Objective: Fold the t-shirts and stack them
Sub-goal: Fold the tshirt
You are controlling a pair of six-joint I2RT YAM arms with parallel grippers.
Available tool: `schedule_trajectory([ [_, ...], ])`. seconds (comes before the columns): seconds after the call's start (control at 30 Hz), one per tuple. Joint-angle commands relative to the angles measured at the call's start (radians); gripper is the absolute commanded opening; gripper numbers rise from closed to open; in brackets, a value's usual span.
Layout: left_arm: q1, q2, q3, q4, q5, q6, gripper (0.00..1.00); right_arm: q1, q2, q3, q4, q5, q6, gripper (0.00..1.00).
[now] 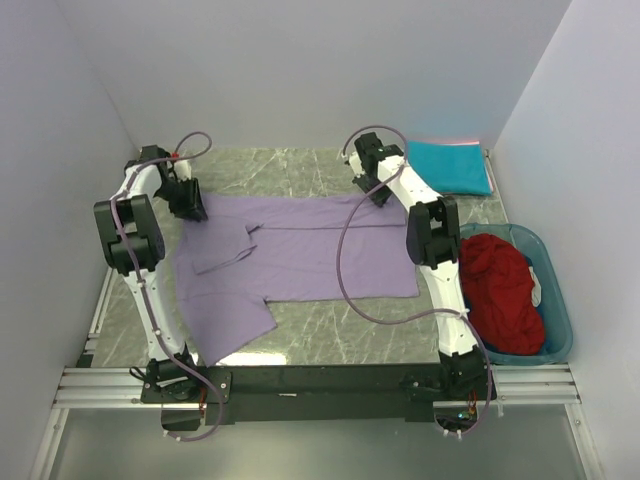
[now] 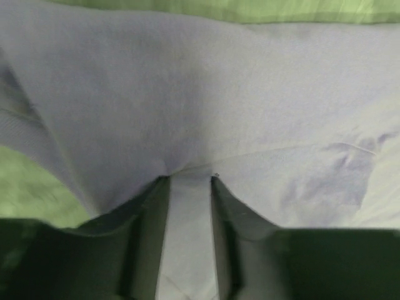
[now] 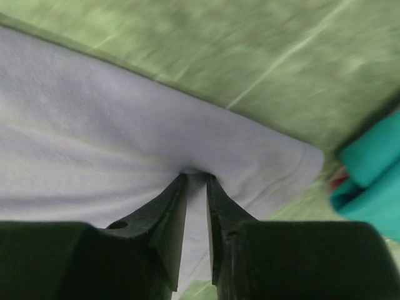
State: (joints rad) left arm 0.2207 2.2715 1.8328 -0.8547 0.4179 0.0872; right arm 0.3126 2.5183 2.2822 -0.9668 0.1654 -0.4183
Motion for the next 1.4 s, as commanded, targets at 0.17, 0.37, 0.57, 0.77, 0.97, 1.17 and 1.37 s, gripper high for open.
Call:
schedule_trajectory([
  [0.17, 0.028, -0.110, 0.203, -0.090, 0.162, 0.161, 0.69, -0.015, -0.240, -0.036, 0.077, -0.030, -0.028, 0.62],
  [0.37, 0.095, -0.464, -0.048, -0.179, 0.274, 0.436, 0.99, -0.001, -0.594, -0.354, 0.005, -0.162, -0.077, 0.86],
  [0.57, 0.167, -0.685, -0.295, -0.326, 0.332, 0.699, 0.98, 0.005, -0.861, -0.716, -0.088, -0.276, -0.200, 0.84],
  [0.77, 0.175, -0.846, -0.545, -0.388, 0.291, 0.885, 0.73, 0.049, -1.064, -1.082, -0.009, -0.209, -0.284, 0.77],
  [0.97, 0.174, -0.920, -0.699, -0.348, 0.249, 0.934, 0.61, 0.140, -1.115, -1.303, 0.124, -0.149, -0.264, 0.68],
  [1.17, 0.172, -0.932, -0.748, -0.313, 0.211, 0.942, 0.60, 0.171, -1.073, -1.423, 0.250, -0.113, -0.258, 0.63],
  [1.37, 0.174, -0.940, -0.796, -0.287, 0.188, 0.948, 0.60, 0.175, -1.026, -1.468, 0.347, -0.064, -0.270, 0.61],
])
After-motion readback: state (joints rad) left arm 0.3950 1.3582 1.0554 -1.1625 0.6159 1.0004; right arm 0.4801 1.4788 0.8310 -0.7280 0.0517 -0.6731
